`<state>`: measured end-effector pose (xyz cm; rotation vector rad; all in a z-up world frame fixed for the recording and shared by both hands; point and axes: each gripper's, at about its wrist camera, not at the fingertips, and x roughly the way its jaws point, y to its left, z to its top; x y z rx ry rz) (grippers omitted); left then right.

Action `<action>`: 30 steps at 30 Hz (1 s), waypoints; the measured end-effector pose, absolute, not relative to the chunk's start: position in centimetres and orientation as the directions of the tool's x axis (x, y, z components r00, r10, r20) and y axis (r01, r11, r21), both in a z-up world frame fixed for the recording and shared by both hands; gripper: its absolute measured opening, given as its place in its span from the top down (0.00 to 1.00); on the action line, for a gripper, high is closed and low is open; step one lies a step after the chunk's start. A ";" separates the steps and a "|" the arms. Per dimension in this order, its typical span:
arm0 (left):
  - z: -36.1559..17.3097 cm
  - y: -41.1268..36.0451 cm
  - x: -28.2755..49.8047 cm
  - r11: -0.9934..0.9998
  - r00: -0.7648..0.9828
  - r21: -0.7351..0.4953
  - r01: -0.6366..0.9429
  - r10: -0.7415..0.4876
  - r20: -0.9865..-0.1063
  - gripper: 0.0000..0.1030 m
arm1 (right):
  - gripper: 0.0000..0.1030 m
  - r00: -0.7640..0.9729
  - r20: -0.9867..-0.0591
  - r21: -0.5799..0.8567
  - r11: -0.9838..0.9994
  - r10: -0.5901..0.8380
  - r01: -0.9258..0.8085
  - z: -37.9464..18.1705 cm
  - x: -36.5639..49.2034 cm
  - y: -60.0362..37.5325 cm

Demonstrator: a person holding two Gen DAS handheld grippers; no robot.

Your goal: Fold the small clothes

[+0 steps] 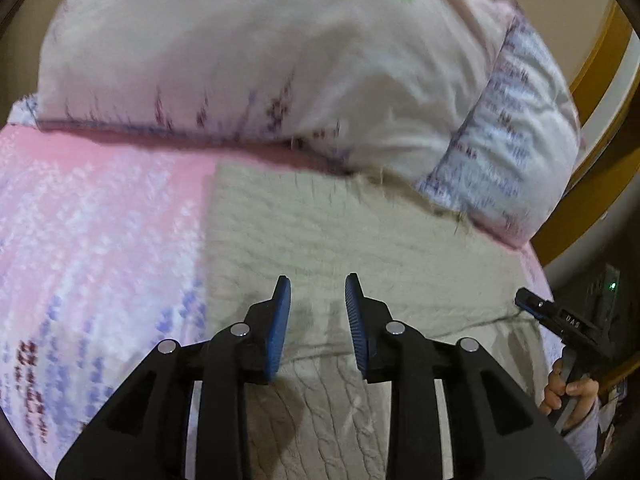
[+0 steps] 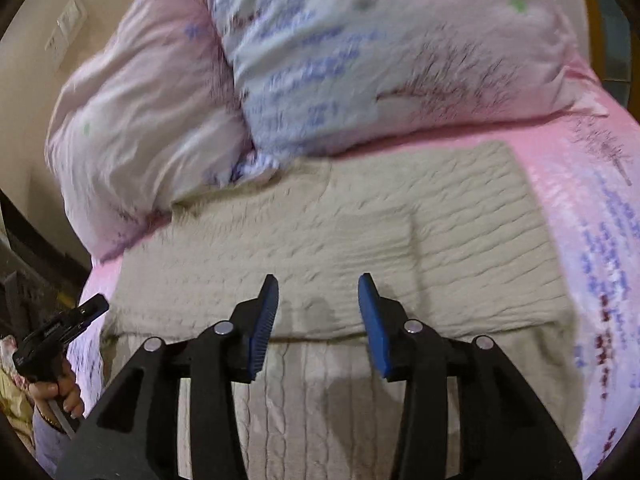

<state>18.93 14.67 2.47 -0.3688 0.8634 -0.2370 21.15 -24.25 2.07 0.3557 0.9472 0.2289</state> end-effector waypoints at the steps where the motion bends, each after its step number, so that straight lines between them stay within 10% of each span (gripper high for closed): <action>1: 1.6 14.5 19.2 0.910 0.604 -0.412 0.041 -0.351 -0.715 0.72 | 0.54 0.558 -0.756 0.390 0.920 0.343 -0.037 1.8 21.2 -24.1; 11: 1.5 16.0 16.9 0.861 0.590 -0.507 0.031 -0.426 -0.686 0.72 | 0.35 0.551 -0.711 0.458 0.882 0.438 -0.111 3.0 19.2 -25.4; 19: 1.8 19.9 6.8 0.858 0.609 -0.513 0.021 -0.418 -0.674 0.50 | 0.34 0.574 -0.705 0.491 0.871 0.416 -0.028 2.6 8.9 -35.3; 30: -0.7 18.8 -1.3 0.762 0.543 -0.648 0.025 -0.554 -0.631 0.51 | 0.69 0.500 -0.679 0.627 0.779 0.538 0.014 -1.2 1.5 -38.3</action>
